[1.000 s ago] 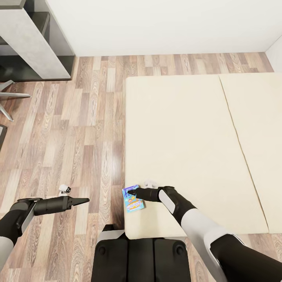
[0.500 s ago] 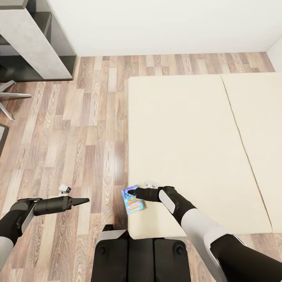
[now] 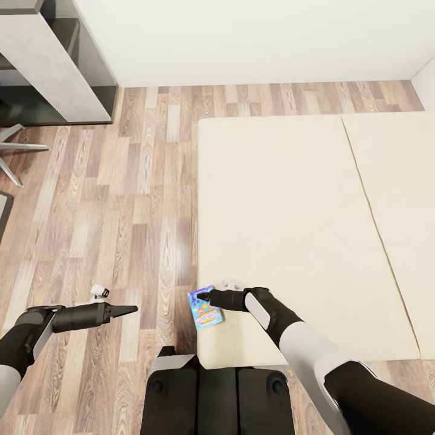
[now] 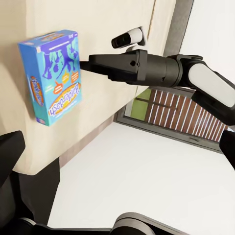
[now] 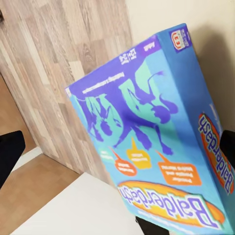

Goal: Put all the toys in the child's room - the three board games (two on the bed and one on the table), the two jigsaw puzzles on the table, and the tennis ball on the table - inside the toy box on the table in the child's room.

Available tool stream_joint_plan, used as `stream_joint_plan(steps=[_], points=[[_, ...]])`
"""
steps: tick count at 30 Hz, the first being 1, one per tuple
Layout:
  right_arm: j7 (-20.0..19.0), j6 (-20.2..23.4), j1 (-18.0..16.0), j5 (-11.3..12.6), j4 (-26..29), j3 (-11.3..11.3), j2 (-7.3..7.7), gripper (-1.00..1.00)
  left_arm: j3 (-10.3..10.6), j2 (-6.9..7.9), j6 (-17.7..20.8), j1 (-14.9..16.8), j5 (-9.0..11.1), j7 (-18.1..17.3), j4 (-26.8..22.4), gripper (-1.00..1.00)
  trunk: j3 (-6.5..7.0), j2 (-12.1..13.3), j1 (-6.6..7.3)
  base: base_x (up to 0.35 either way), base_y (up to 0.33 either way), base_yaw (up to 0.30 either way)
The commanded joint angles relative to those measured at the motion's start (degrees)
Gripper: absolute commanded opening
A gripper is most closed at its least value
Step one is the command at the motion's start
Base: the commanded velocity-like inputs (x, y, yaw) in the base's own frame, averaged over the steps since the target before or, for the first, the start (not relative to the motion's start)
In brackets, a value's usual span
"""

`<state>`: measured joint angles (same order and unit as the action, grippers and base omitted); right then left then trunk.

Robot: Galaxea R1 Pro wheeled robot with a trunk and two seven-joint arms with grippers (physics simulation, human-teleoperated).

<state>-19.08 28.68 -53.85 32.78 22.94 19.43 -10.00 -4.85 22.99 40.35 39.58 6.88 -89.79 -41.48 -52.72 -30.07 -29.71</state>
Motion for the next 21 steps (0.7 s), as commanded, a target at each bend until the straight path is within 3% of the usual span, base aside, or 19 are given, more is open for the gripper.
stream_joint_plan(steps=[1,21], points=[[-0.04,0.15,-0.03,0.00,0.00,0.08,0.00,1.00,0.01,0.03,0.61,0.00,0.00,-0.21,-0.01,1.00,-0.05,-0.07,-0.02,0.000,0.000,0.000],[0.01,0.06,-0.03,0.16,0.51,-0.07,0.00,1.00,-0.25,0.02,0.61,-0.02,-0.02,-0.21,0.00,1.00,-0.05,-0.07,-0.02,0.000,0.000,0.000]])
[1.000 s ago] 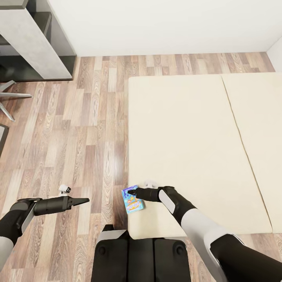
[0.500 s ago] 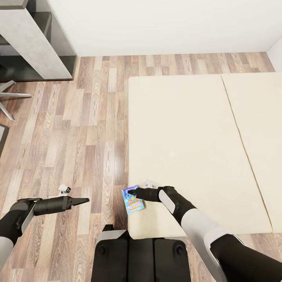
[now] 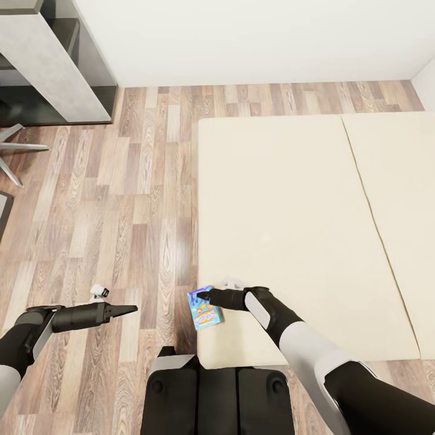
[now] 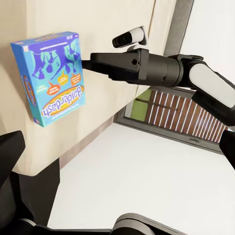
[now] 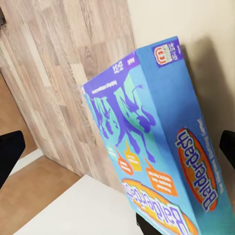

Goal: Put all the toys in the child's room - the three board games (two on the bed and one on the table), the two jigsaw puzzles on the table, and the tennis ball on the table - inside the toy box on the table in the child's room.

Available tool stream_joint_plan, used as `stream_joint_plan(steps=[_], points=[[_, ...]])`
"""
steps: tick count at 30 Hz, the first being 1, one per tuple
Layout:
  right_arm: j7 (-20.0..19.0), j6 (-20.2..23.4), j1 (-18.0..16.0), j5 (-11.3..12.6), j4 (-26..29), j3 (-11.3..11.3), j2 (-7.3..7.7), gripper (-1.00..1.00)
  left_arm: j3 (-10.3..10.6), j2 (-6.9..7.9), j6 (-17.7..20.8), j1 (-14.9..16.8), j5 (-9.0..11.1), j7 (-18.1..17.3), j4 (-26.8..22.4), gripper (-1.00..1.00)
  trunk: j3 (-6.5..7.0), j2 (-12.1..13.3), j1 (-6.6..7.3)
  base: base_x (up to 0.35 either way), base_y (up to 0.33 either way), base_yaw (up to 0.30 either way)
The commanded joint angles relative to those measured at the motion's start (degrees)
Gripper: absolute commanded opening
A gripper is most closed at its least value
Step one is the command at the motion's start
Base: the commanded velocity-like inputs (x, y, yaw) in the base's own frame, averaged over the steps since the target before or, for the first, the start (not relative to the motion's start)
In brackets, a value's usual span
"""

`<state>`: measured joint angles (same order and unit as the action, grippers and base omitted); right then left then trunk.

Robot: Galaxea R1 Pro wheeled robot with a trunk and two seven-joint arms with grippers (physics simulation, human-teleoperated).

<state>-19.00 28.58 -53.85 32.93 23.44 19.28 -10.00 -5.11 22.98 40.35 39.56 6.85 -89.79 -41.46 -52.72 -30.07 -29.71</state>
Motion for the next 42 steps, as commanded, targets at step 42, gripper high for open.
stream_joint_plan(steps=[42], points=[[0.02,-2.91,-0.03,-0.01,0.01,0.14,0.00,1.00,-0.05,0.04,0.60,0.02,0.01,-0.21,-0.02,1.00,1.47,-0.07,-0.02,0.000,0.000,0.000]])
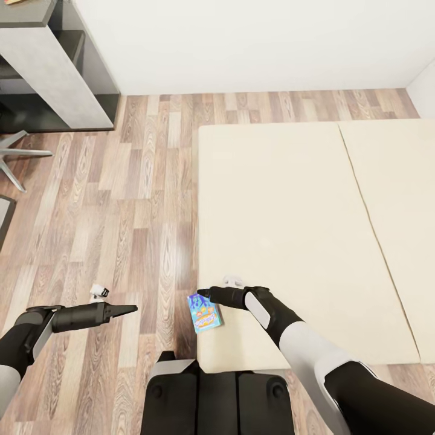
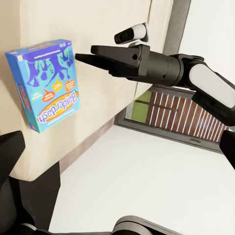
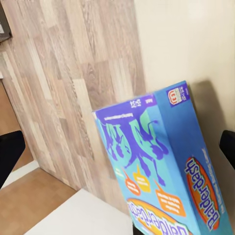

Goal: Put all the toys in the child's room - the three board games (two on the bed and one on the table), the two jigsaw puzzles on the table, and the tennis ball on the table - inside the toy box on the table in the child's room.

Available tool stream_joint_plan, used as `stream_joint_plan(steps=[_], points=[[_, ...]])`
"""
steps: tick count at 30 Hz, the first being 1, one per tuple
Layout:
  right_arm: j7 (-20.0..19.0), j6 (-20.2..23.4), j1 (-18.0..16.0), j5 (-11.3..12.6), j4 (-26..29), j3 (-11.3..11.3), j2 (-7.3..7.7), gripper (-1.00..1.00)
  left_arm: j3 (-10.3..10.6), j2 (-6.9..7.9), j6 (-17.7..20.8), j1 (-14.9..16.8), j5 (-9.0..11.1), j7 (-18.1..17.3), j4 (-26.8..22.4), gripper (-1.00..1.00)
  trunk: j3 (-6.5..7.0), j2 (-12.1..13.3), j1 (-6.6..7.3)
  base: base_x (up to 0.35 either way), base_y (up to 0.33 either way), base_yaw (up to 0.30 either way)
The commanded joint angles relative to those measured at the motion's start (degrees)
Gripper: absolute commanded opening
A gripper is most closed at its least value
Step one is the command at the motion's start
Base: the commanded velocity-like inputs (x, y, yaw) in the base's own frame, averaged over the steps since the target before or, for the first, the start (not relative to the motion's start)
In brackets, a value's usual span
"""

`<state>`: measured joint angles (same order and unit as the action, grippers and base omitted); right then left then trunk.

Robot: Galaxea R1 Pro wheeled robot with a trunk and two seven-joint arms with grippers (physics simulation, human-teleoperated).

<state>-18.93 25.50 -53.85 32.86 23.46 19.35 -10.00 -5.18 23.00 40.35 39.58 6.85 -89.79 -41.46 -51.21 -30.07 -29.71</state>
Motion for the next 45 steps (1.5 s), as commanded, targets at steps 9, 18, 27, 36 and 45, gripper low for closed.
stream_joint_plan(steps=[9,18,27,36,45], points=[[-0.05,-0.15,-0.03,0.09,0.01,0.05,0.00,1.00,-0.01,0.02,0.56,0.00,0.00,-0.21,-0.02,1.00,0.78,-0.06,-0.03,0.000,0.000,0.000],[-0.24,-1.13,0.03,0.09,0.09,-0.05,0.00,1.00,-0.01,0.03,0.52,0.00,0.00,-0.21,-0.04,1.00,1.62,-0.06,-0.03,0.000,0.000,0.000],[-0.31,-3.32,0.17,0.09,2.34,0.09,0.00,1.00,0.00,0.02,0.52,0.01,0.05,-0.21,-0.02,1.00,2.47,-0.06,-0.03,0.000,0.000,0.000],[-0.13,-1.14,5.78,-0.05,13.17,0.08,0.31,1.00,-0.01,0.02,0.52,-0.02,0.09,-0.21,-0.02,1.00,3.32,-0.06,-0.03,0.000,0.000,0.000],[1.25,2.75,11.44,-0.07,25.83,0.13,3.06,1.00,0.07,0.01,0.52,-0.02,0.09,-0.21,-0.02,1.00,4.17,-0.06,-0.03,0.000,0.000,0.000]])
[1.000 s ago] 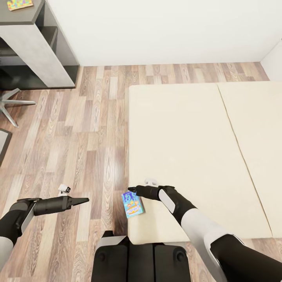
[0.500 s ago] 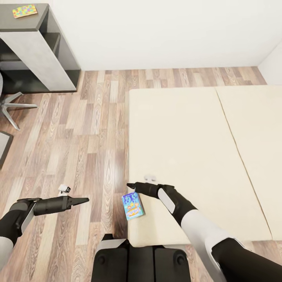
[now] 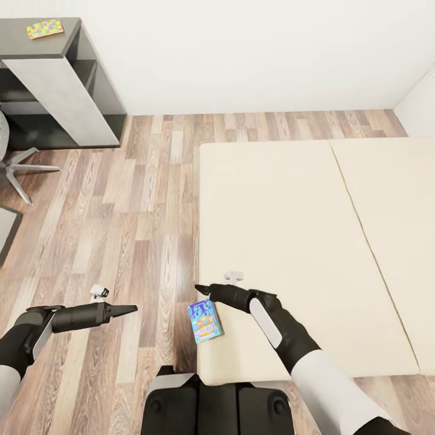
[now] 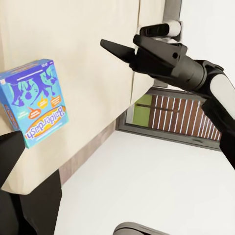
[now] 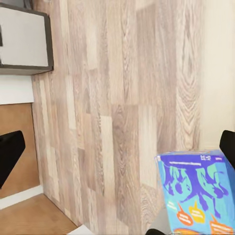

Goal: Put all the toys in the child's room - the three board games (two on the bed and one on the table), the two jigsaw puzzles on the table, and the tennis ball on the table - inside the toy box on the table in the child's room.

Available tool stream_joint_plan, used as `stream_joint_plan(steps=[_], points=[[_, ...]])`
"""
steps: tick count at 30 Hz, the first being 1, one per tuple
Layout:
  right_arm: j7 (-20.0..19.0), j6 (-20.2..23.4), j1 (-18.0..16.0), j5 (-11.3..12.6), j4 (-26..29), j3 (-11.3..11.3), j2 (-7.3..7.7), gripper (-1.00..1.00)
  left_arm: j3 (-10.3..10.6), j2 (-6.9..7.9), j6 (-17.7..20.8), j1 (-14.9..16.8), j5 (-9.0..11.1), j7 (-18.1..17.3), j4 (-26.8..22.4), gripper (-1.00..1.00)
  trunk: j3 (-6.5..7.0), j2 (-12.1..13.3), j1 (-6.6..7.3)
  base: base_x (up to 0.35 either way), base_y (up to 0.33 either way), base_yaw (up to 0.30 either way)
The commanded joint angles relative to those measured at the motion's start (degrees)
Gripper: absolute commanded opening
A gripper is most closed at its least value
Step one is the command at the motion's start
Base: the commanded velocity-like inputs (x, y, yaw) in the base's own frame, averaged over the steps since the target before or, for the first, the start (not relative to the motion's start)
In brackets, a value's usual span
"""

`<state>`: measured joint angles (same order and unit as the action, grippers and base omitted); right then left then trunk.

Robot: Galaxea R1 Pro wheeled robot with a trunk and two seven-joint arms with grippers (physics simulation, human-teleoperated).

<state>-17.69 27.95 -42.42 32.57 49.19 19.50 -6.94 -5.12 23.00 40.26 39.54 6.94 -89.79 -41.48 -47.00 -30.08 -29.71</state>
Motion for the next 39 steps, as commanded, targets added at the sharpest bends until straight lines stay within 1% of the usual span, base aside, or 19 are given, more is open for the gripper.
stream_joint_plan(steps=[1,6,9,10,16,19,28,39], points=[[0.17,0.64,0.46,0.22,0.99,-0.03,0.09,1.00,0.02,0.00,0.61,0.01,0.00,-0.21,-0.01,1.00,0.05,-0.06,-0.03,0.000,0.000,0.000],[1.71,2.69,2.62,0.21,5.89,-0.08,0.58,1.00,-0.02,0.02,0.64,0.05,-0.03,-0.21,-0.01,1.00,0.52,-0.06,-0.03,0.000,0.000,0.000],[2.47,3.30,3.37,0.27,7.45,-0.04,1.46,1.00,-0.12,0.08,0.70,0.04,-0.06,-0.21,-0.01,1.00,0.81,-0.06,-0.03,0.000,0.000,0.000],[2.54,3.36,3.44,0.28,7.60,-0.05,1.59,1.00,-0.36,0.14,0.71,0.03,-0.07,-0.21,-0.01,1.00,0.90,-0.06,-0.03,0.000,0.000,0.000],[2.79,3.56,3.70,0.30,8.15,-0.01,2.02,1.00,-2.23,0.83,1.21,0.01,-0.10,-0.21,-0.01,1.00,2.54,2.34,1.29,0.000,0.000,0.000],[2.81,3.59,3.73,0.30,8.22,0.00,2.07,1.00,-2.61,1.10,1.37,0.01,-0.14,-0.21,-0.01,1.00,3.37,3.55,1.95,0.000,0.000,0.000],[2.84,3.60,3.75,0.30,8.24,0.01,2.11,1.00,-2.91,1.48,1.48,0.01,-0.16,-0.21,-0.01,1.00,5.83,7.16,3.92,0.000,0.000,0.000],[2.91,3.61,3.84,0.27,8.28,0.07,2.09,1.00,-2.96,1.52,1.49,0.01,-0.11,-0.21,-0.01,1.00,6.87,7.16,3.92,0.000,0.000,0.000]])
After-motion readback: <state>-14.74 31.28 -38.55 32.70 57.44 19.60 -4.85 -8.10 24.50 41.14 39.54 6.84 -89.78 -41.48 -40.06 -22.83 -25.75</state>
